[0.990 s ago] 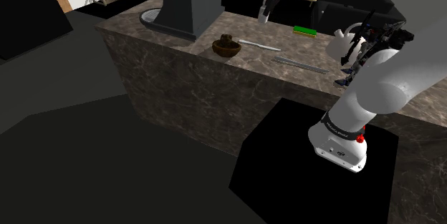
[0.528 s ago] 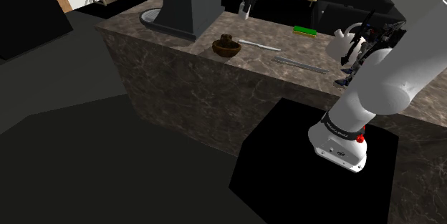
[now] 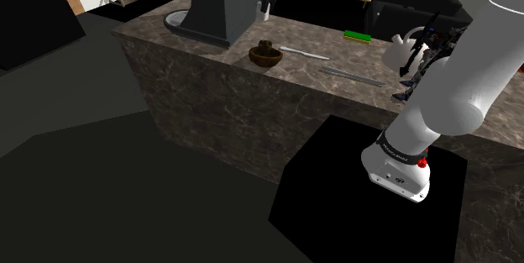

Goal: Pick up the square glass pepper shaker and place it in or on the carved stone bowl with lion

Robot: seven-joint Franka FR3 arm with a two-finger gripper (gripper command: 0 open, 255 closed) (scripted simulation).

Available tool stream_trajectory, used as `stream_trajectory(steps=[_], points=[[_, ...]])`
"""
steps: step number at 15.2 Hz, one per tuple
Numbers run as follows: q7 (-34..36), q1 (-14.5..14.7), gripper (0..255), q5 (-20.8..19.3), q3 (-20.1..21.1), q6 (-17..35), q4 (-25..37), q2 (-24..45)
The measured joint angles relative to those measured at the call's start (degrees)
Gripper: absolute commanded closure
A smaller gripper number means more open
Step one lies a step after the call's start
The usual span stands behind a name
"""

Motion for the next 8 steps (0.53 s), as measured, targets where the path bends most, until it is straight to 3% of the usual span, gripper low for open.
stream_trajectory(steps=[8], points=[[-0.9, 0.0, 255, 1.0, 0.1, 5.3, -3.2, 2.2]])
